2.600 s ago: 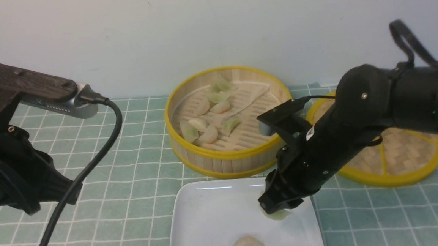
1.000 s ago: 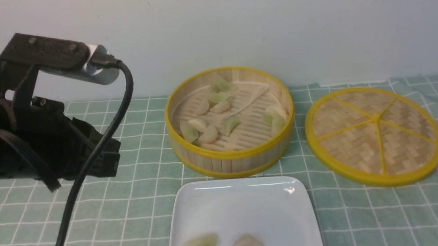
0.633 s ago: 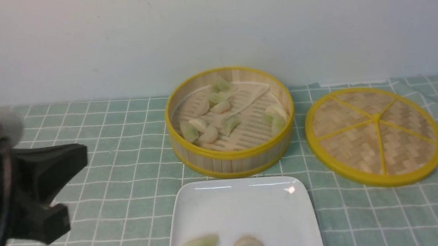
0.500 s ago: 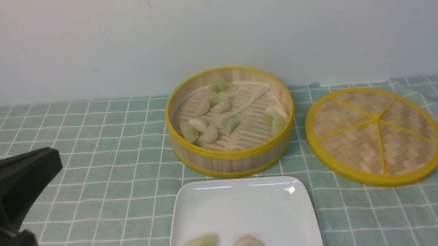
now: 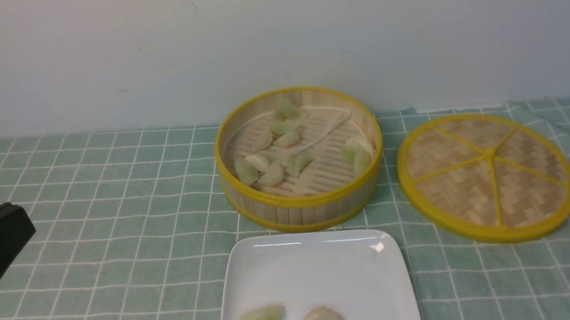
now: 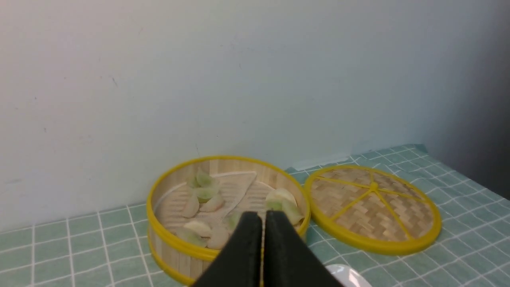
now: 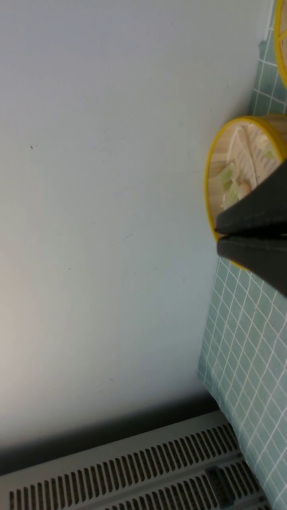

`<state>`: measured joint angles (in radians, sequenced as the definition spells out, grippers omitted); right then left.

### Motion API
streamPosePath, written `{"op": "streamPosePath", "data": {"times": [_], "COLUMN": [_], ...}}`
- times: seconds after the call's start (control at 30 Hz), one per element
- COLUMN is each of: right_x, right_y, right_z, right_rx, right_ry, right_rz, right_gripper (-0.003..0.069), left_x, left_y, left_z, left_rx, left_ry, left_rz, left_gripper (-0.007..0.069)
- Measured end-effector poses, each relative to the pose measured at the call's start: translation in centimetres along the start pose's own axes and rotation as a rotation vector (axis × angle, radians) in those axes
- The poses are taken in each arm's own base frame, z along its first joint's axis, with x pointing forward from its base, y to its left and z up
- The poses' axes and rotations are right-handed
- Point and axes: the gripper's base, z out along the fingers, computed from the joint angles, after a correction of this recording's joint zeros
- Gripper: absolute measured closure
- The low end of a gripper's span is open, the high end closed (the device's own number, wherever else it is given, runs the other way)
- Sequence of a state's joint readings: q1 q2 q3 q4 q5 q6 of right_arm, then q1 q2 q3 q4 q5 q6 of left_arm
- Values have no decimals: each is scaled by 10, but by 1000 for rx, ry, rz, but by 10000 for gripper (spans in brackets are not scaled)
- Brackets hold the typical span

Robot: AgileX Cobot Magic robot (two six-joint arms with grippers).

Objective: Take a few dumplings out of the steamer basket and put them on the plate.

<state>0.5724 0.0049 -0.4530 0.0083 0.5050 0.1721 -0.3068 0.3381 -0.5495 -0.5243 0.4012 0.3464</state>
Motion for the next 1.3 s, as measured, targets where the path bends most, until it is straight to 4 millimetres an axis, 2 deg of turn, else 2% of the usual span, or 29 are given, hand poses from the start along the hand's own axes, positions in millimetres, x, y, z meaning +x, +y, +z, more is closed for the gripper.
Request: {"op": "streamPosePath", "data": {"times": [0.13,0.3,0.37,0.53,0.6,0.67,0.73,0.87,1.3], "right_x": [0,0,0,0,0,0,0,1,1], "right_y": [0,0,0,0,0,0,0,0,0], "right_z": [0,0,0,0,0,0,0,0,0], "right_rx": [0,0,0,0,0,0,0,1,1], "right_ry": [1,1,1,1,1,1,1,6,9], "right_rz": [0,0,0,0,0,0,0,1,1], "right_gripper": [673,673,673,673,673,673,673,673,673], "left_x": [0,18,42,103,120,149,159,167,167], "left_y": [1,8,18,37,41,47,48,49,49], "left_z": [0,4,3,-6,-8,-11,-11,-13,-13], "left_rx": [-7,-57,-137,-316,-348,-386,-396,-404,-406], "left_ry": [-9,23,40,48,63,85,128,205,208], "left_rz": [22,106,137,88,78,55,56,57,58], "left_gripper": [631,631,631,631,631,631,631,631,631]}}
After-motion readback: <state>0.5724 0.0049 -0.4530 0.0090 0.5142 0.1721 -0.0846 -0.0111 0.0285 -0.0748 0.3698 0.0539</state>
